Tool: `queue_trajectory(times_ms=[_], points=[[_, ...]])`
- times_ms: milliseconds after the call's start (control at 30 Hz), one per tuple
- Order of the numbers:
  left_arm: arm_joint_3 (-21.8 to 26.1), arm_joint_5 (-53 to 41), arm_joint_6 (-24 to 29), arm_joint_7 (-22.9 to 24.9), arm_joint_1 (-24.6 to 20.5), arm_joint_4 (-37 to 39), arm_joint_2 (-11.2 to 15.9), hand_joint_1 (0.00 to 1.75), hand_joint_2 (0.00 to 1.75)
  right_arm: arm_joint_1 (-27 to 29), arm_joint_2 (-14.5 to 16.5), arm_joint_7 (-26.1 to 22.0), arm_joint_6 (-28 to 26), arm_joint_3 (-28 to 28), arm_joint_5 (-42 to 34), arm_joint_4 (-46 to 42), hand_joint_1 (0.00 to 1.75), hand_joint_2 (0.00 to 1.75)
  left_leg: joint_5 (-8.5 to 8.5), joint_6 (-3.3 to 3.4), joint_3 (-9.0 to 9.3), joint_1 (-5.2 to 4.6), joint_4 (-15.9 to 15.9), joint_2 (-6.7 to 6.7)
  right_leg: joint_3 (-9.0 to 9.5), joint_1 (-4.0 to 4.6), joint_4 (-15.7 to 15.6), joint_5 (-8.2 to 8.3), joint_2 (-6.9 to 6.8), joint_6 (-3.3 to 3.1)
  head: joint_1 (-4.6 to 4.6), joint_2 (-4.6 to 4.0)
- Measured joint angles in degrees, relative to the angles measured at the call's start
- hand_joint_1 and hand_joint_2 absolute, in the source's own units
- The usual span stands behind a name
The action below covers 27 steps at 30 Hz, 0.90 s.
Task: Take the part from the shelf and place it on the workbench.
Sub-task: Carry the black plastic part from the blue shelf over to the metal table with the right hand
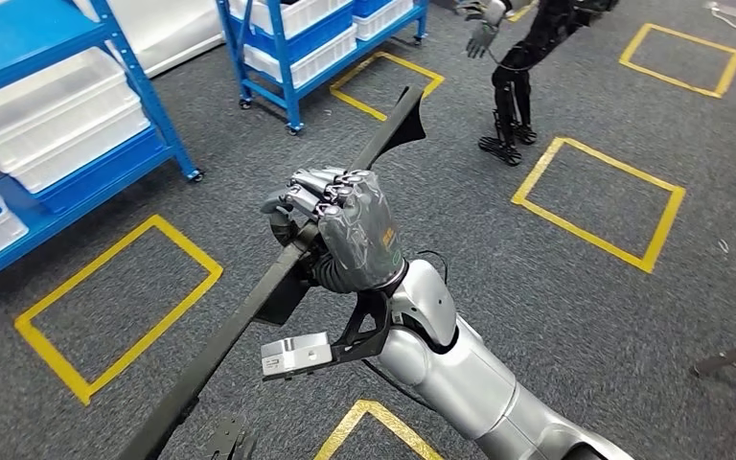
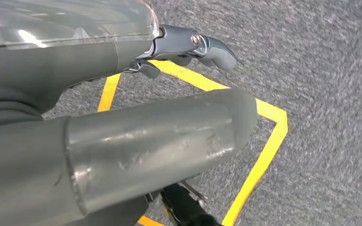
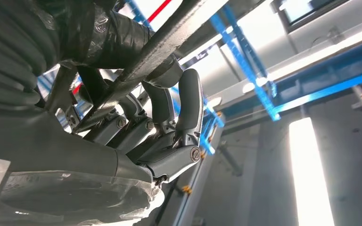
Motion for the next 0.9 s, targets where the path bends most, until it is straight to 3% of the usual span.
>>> queue_trajectory(times_ms=[67,100,200,267,333,400,433,467,500,567,633,667,700,767,833,900], points=[[0.28,0.36,0.17,-0.06,-0.05,0.0,0.02,0.0,0.0,-0.03,0.01,0.0,0.01,0.01,0.18,-0.02,1.75,1.75,-0.56,-0.72,-0.07,-0.24,0.57,1.07,3.18,0.32,-5.55,1.63,-1.99,-0.45,-0.02,0.0],[0.41,0.42,0.2,-0.09,-0.08,0.0,0.04,0.0,0.0,-0.05,0.02,0.0,0.02,0.02,0.26,-0.03,1.75,1.75,-0.82,-1.1,-0.08,-0.35,0.86,1.54,3.74,0.51,-6.72,1.69,-2.45,-0.8,-0.02,0.0],[0.76,0.64,0.29,-0.2,-0.13,0.0,0.08,0.0,0.0,-0.09,0.03,0.0,0.07,0.02,0.39,-0.07,1.75,1.75,-1.39,-2.06,0.16,-0.2,1.13,2.5,3.54,0.69,-6.87,1.73,-0.85,-1.88,-0.04,0.0],[0.91,0.82,0.42,-0.22,-0.2,0.0,0.07,0.0,0.0,-0.16,0.04,0.0,0.1,0.02,0.4,-0.09,1.75,1.75,-3.43,-2.49,-0.72,0.1,3.58,0.36,3.61,0.5,-7.11,1.94,0.35,-2.53,-0.04,0.0],[1.17,1.0,0.69,-0.19,-0.17,0.0,0.1,0.0,0.0,-0.21,0.03,0.0,0.2,0.02,0.49,-0.1,1.75,1.75,-7.02,-2.6,-3.76,0.24,10.3,-2.56,3.63,0.54,-7.18,2.03,1.61,-2.95,-0.04,0.0],[1.46,1.15,1.18,0.04,-0.02,0.0,0.13,0.0,0.0,-0.14,-0.1,0.04,0.28,0.02,0.75,-0.11,1.75,1.75,-8.79,-2.46,-6.89,0.22,16.4,-3.48,3.64,0.82,-7.1,2.04,3.17,-3.14,-0.04,0.0],[1.55,1.19,1.45,0.19,0.03,0.0,0.13,0.0,0.0,-0.11,-0.22,0.07,0.3,0.02,0.93,-0.12,1.75,1.75,-8.08,-2.27,-7.34,0.19,16.82,-3.66,3.67,0.95,-7.02,2.03,4.04,-3.18,-0.04,0.0],[1.62,1.23,1.72,0.34,0.04,0.0,0.13,0.0,0.0,-0.09,-0.36,0.12,0.28,0.02,1.08,-0.16,1.75,1.75,-6.35,-1.98,-6.81,0.14,15.11,-3.94,3.74,1.03,-6.96,2.03,4.92,-3.19,-0.04,0.0],[1.66,1.23,1.93,0.42,0.03,0.0,0.13,0.0,0.0,-0.08,-0.51,0.19,0.27,0.02,1.25,-0.26,1.75,1.75,-3.95,-1.6,-5.47,0.07,11.66,-4.65,3.83,1.07,-6.9,2.03,5.79,-3.19,-0.04,0.0],[1.72,1.16,2.13,0.43,-0.01,0.0,0.15,0.0,0.0,-0.08,-0.79,0.39,0.26,0.02,1.5,-0.54,1.75,1.75,-0.69,-0.8,-2.71,0.0,5.11,-7.44,3.79,1.0,-6.86,2.11,7.3,-3.02,-0.03,0.0],[1.75,1.09,2.15,0.32,-0.03,0.0,0.14,0.0,0.0,0.03,-1.1,0.59,0.25,0.02,1.6,-0.73,1.75,1.75,-0.13,-0.25,-1.62,-0.18,2.6,-8.86,3.38,0.65,-6.97,2.42,8.64,-2.48,-0.05,0.0],[1.76,1.07,2.14,0.25,-0.08,0.0,0.08,0.0,0.0,0.13,-1.32,0.66,0.23,0.01,1.6,-0.81,1.75,1.75,-0.08,-0.1,-1.42,-0.3,2.01,-8.3,3.17,0.5,-7.18,2.69,9.36,-2.06,-0.07,0.0],[1.76,1.02,2.16,0.25,-0.16,0.0,-0.03,0.0,0.0,0.26,-1.59,0.71,0.21,-0.01,1.6,-0.91,1.75,1.75,0.05,0.08,-1.12,-0.18,1.3,-7.54,3.02,0.45,-7.3,2.81,9.39,-1.73,-0.05,0.0],[1.76,0.88,2.39,0.39,-0.33,0.0,-0.28,0.0,0.0,0.39,-2.08,0.74,0.17,-0.09,1.61,-1.14,1.75,1.75,0.57,0.49,-0.45,0.02,-0.34,-5.96,2.19,0.73,-5.93,1.67,6.67,-1.27,-0.01,0.0],[1.76,0.81,2.63,0.68,-0.35,0.0,-0.38,0.0,0.0,0.45,-2.34,0.74,0.15,-0.13,1.63,-1.24,1.75,1.75,0.86,0.81,-0.18,-0.03,-0.94,-4.41,-0.39,0.82,-0.49,-1.5,2.97,-0.99,0.0,0.0],[1.76,0.96,2.61,0.98,-0.38,0.0,-0.33,0.0,0.0,0.66,-2.62,0.74,0.18,-0.13,1.74,-1.25,1.75,1.75,0.75,0.83,-0.25,-0.09,-0.76,-2.68,-3.34,0.53,5.59,-3.75,1.84,-0.59,0.0,0.0]])
